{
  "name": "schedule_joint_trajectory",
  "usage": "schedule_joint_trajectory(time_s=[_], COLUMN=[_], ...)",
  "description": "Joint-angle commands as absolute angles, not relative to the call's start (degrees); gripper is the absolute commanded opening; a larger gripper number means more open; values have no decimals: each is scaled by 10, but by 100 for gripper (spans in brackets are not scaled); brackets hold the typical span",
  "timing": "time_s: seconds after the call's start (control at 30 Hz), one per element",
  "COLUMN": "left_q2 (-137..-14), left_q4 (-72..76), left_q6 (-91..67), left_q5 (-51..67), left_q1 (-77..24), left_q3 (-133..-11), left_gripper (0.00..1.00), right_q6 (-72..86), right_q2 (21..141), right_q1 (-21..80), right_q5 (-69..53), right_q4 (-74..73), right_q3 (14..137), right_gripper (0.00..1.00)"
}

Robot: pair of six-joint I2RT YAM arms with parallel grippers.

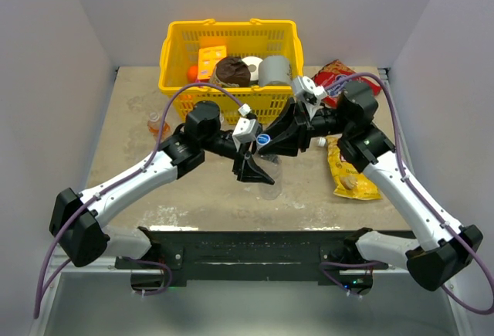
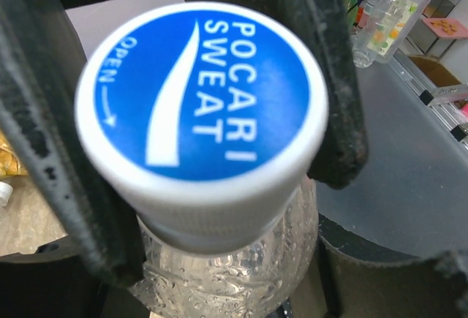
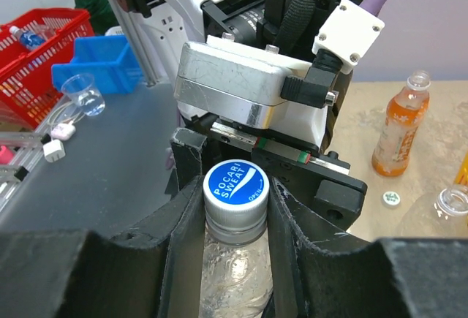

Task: Unscrew the bottle caps
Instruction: Unscrew the bottle cap from the plastic bottle.

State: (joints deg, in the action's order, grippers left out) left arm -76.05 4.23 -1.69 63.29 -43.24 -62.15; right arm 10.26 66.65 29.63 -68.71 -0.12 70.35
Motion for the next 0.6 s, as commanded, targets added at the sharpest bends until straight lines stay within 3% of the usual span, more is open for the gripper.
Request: schedule_joint_trajectory(time_s=[0.0, 0.23, 0.4, 0.57], left_q2=[-758, -769, -783, -797], left_q4=[67, 78, 80, 80], left_q6=[-5, -29, -42, -47], left_q5=[686, 743, 768, 773], left_q1=[-435, -442, -450, -458], left_q3=[-639, -644, -647, -648], left_gripper=[24, 24, 23, 23], right_q6=[197, 186, 48, 49], right_q2=[642, 658, 676, 686], right_q1=[287, 287, 287, 287], right_q5=[-741, -823, -915, -915], right_q4=[136, 107, -64, -67], right_q3=[694, 729, 789, 801], right_gripper=[2, 1, 3, 4])
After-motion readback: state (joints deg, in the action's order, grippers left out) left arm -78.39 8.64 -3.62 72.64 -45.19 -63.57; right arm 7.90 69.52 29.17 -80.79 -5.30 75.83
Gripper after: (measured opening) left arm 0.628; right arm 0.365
